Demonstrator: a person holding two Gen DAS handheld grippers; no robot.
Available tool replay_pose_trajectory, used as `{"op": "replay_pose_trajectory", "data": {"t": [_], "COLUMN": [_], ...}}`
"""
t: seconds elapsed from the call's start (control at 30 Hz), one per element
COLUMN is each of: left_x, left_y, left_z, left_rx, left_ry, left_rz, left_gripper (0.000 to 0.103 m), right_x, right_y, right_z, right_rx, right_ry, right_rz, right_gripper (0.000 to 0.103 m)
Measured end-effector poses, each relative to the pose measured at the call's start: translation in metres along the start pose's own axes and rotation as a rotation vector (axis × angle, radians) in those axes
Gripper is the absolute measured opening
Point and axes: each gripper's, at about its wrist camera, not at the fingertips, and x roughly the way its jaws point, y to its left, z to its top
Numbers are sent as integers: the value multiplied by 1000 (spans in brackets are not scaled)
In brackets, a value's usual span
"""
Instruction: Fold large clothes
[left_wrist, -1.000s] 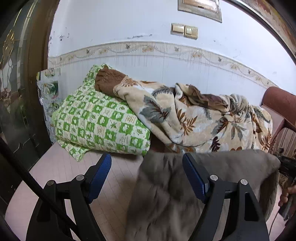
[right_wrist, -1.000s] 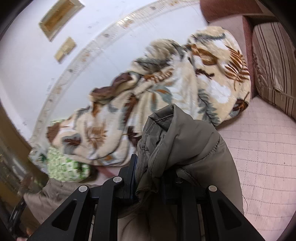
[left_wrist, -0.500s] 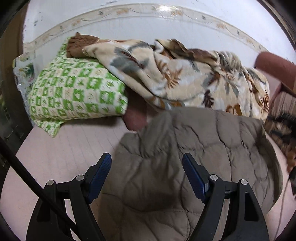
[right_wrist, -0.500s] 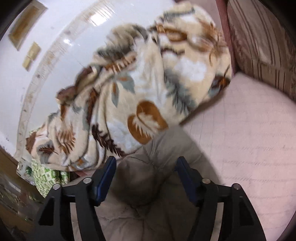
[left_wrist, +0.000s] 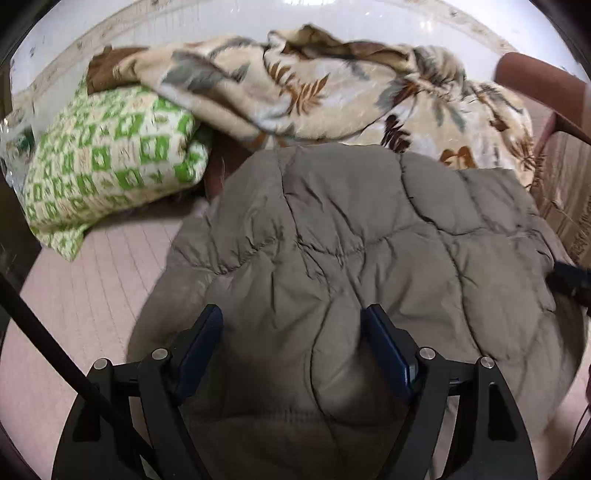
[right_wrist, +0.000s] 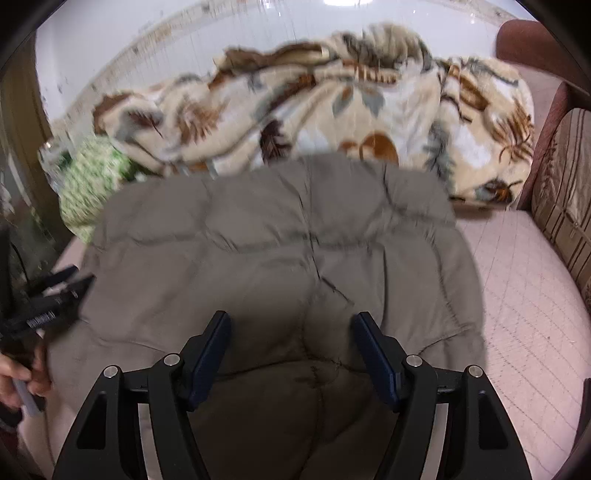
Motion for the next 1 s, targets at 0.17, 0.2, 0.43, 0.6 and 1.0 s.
{"op": "replay_pose_trajectory", "data": {"t": [0.17,0.2,0.43,0.6,1.0], "left_x": [33,38,64,45,-125], "left_y": [11,12,18,20,20], "left_z": [3,3,0,8,-70], "left_rx": [-29,-31,-70,-85,-188], "left_ry": [51,55,48,72,-80], "left_rz": [-13,-15,-30,30,16], "left_gripper": [88,91,99,99,99], "right_x": [37,43,60,52,-93], "right_y": [-23,-26,-35,-32,10], "right_z": [-6,-7,-14,-12,-88], "right_rx": [19,27,68,94,244], "right_ry": [55,62,67,65,-103], "right_rz": [5,17,46,13,84], "right_gripper": [85,86,88,88,88]}}
